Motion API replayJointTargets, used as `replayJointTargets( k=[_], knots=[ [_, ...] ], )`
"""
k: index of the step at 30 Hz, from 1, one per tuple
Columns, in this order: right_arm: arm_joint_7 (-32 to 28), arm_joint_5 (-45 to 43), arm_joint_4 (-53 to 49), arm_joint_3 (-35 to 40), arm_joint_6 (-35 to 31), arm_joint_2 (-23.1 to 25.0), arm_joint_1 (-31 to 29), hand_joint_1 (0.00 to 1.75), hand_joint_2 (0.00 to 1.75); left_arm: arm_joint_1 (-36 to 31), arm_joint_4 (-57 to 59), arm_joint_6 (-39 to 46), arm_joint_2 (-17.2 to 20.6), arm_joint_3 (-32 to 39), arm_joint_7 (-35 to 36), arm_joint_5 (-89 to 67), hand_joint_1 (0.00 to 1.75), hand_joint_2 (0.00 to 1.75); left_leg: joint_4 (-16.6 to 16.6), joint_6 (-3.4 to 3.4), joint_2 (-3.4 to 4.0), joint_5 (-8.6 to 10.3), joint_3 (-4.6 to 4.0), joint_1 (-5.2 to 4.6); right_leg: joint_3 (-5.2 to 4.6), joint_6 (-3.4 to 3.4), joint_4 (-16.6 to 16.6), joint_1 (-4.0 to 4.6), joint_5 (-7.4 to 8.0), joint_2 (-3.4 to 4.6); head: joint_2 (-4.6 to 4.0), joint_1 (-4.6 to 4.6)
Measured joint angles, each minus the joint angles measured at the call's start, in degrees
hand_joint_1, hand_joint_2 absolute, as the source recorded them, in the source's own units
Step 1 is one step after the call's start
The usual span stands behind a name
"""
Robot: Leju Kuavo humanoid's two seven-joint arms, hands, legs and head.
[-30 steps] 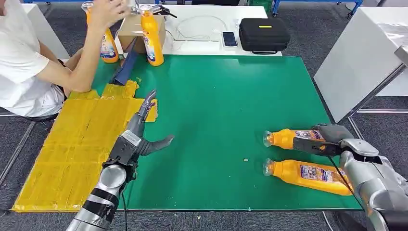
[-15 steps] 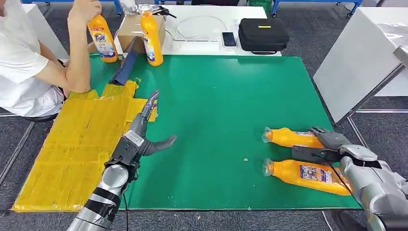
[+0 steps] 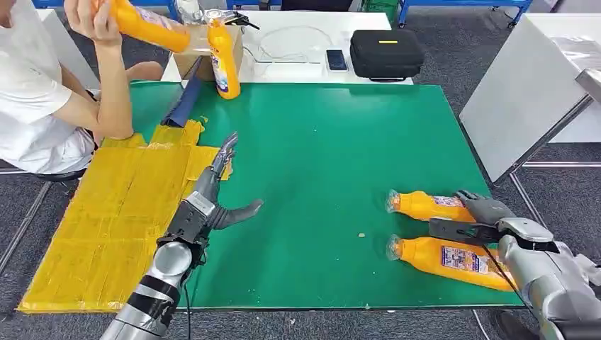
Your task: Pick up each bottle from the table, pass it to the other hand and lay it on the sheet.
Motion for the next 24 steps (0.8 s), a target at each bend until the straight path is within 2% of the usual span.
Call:
replayJointTargets(
  k=[2,4,7,12,18,24],
  knots=[
    [-0.2,-0.5,0.0,0.1,-2.1,0.1,0.3,1.75,1.75,0.0,0.0,0.1,0.0,0.0,-0.1,0.0,0.00,1.75,0.0,0.00,-0.03,0.00,-0.01,-0.01,0.06,0.14,0.0,0.00,0.09,0.00,0.00,0.00],
    [-0.1,-0.8,0.0,0.2,-3.9,0.4,0.6,1.75,1.75,0.2,0.0,0.4,0.0,0.0,0.0,0.0,0.00,1.75,0.0,0.01,-0.03,0.01,-0.03,-0.02,0.57,0.18,0.0,0.00,0.13,0.00,0.00,-0.02],
    [0.3,-0.8,-0.1,0.5,-5.9,0.9,0.9,1.75,1.75,0.4,-0.1,0.5,0.0,0.0,0.3,0.0,0.00,1.75,0.0,0.01,0.03,0.02,-0.03,-0.02,0.58,0.22,0.0,0.01,0.18,0.01,0.00,-0.02],
    [2.8,-0.3,-0.5,0.6,-12.9,2.7,1.9,1.75,1.75,1.3,-1.3,0.6,0.0,0.0,1.3,-1.0,0.00,1.75,0.0,-0.02,0.08,0.00,-0.06,0.00,0.53,0.20,0.0,0.03,0.17,0.07,0.00,-0.02],
    [3.8,0.1,-1.2,0.9,-14.5,4.3,2.2,1.75,1.75,2.2,-2.5,0.6,0.0,0.0,1.7,-1.1,0.00,1.75,0.0,-0.03,0.19,0.00,-0.08,0.00,0.49,0.19,0.0,0.02,0.16,0.09,0.00,-0.02],
    [6.1,-4.1,-5.4,-2.5,-31.2,9.0,5.5,1.75,1.75,3.4,-4.0,0.0,0.0,0.0,3.3,-2.4,0.00,1.75,0.0,-0.04,0.19,0.04,-0.38,-0.02,0.28,0.20,0.0,0.02,0.19,0.09,0.00,-0.02]
  ],
)
